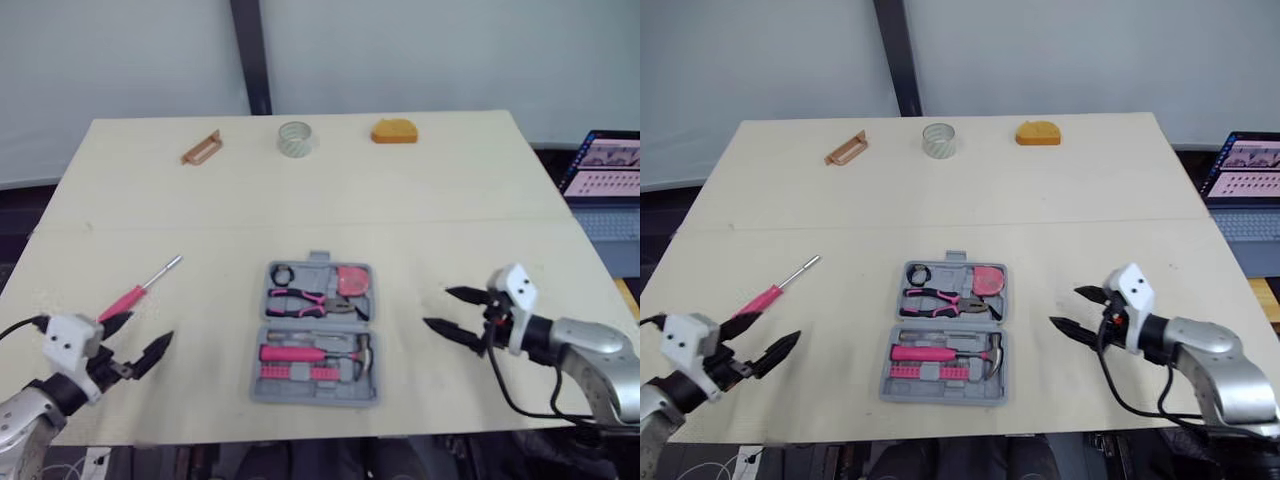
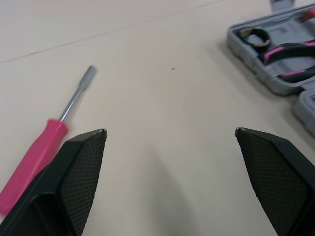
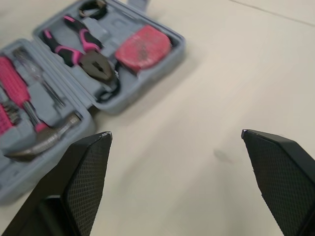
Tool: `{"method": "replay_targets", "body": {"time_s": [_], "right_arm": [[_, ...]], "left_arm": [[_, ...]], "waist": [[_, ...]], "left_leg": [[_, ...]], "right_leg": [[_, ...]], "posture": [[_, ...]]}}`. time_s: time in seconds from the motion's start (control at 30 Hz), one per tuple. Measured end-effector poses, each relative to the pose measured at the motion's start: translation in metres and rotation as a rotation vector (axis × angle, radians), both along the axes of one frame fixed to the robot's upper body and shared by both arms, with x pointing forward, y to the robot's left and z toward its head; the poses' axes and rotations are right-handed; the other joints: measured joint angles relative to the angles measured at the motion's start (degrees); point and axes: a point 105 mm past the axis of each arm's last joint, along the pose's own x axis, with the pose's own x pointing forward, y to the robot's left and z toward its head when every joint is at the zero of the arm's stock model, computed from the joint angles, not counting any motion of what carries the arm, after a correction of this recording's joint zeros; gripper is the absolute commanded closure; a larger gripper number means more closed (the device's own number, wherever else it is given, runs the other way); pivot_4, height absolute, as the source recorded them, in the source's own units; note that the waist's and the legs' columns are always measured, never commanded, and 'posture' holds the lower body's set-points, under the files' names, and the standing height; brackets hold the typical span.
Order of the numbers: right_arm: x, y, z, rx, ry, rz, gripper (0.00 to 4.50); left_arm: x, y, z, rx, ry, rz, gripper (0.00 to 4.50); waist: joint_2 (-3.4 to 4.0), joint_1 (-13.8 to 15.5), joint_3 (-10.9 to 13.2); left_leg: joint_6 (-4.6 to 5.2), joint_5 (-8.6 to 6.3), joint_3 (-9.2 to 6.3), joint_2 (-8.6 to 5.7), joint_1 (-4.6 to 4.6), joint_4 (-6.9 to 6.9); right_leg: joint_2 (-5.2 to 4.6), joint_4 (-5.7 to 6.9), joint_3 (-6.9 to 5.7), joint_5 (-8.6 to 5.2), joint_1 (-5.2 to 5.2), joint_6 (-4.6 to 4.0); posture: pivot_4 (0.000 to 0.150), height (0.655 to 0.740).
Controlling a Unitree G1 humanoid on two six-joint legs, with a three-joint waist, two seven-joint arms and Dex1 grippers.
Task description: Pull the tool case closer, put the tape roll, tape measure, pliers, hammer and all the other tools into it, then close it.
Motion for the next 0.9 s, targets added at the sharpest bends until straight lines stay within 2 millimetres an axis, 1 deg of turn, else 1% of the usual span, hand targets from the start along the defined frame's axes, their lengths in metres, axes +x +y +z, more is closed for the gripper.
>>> {"method": "replay_targets", "body": {"time_s": [0.1, 0.17, 0.23, 0.33, 0.4, 0.67, 0.83, 0.9], "right_arm": [[-0.006, -0.039, -0.015, -0.035, 0.025, -0.155, 0.04], [-0.010, -0.052, -0.018, -0.044, 0.016, -0.214, 0.04], [-0.016, -0.059, -0.025, -0.034, 0.017, -0.254, 0.04], [-0.023, -0.061, -0.038, -0.018, 0.048, -0.289, 0.04], [-0.023, -0.061, -0.039, -0.019, 0.047, -0.298, 0.04], [-0.011, -0.061, -0.028, -0.020, -0.012, -0.305, 0.04], [-0.005, -0.056, -0.020, 0.005, -0.030, -0.288, 0.04], [-0.004, -0.051, -0.018, 0.019, -0.030, -0.257, 0.04]], "left_arm": [[-0.018, 0.026, -0.011, 0.015, 0.026, 0.121, 0.00], [-0.023, 0.035, -0.014, 0.021, 0.019, 0.168, 0.00], [-0.026, 0.040, -0.016, 0.017, 0.006, 0.204, 0.00], [-0.026, 0.051, -0.018, 0.005, -0.012, 0.264, 0.00], [-0.021, 0.051, -0.016, 0.002, -0.032, 0.266, 0.00], [-0.009, 0.049, -0.008, 0.001, -0.071, 0.249, 0.00], [-0.008, 0.050, -0.011, 0.002, -0.046, 0.220, 0.00], [-0.002, 0.047, -0.012, 0.012, -0.031, 0.178, 0.00]], "waist": [[-0.10, 0.1, 0.1], [-0.12, 0.3, 0.1], [-0.13, 0.6, 0.1], [-0.11, 0.5, 0.1], [-0.10, 0.4, 0.1], [-0.10, 0.1, 0.1], [-0.10, 0.1, 0.1], [-0.10, 0.2, 0.1]], "left_leg": [[0.02, -0.01, 0.00, -0.01, -0.01, -0.01], [0.01, -0.01, 0.00, -0.01, -0.01, 0.04], [0.01, 0.00, -0.02, -0.01, 0.00, 0.05], [0.01, 0.00, 0.01, -0.01, 0.02, 0.04], [0.01, 0.00, 0.02, -0.02, 0.03, 0.04], [0.00, 0.00, 0.01, 0.01, 0.05, 0.02], [0.00, 0.00, 0.02, 0.00, 0.05, 0.03], [0.00, 0.00, 0.02, -0.02, 0.04, 0.07]], "right_leg": [[0.00, -0.03, 0.01, 0.00, -0.02, 0.00], [-0.01, 0.00, 0.02, 0.01, -0.01, 0.00], [-0.01, 0.01, 0.02, 0.01, 0.00, 0.00], [-0.01, 0.05, 0.09, 0.01, 0.00, 0.00], [-0.02, 0.05, 0.10, 0.01, 0.00, 0.01], [0.00, 0.06, 0.09, 0.01, -0.01, 0.01], [-0.01, 0.07, 0.08, 0.01, -0.01, 0.01], [-0.02, 0.10, 0.08, 0.01, 0.00, 0.01]], "posture": [[0.150, 0.7400], [0.150, 0.7400], [0.150, 0.7400], [0.150, 0.7400], [0.150, 0.7400], [0.150, 0.7400], [0.150, 0.7400], [0.150, 0.7400]]}}
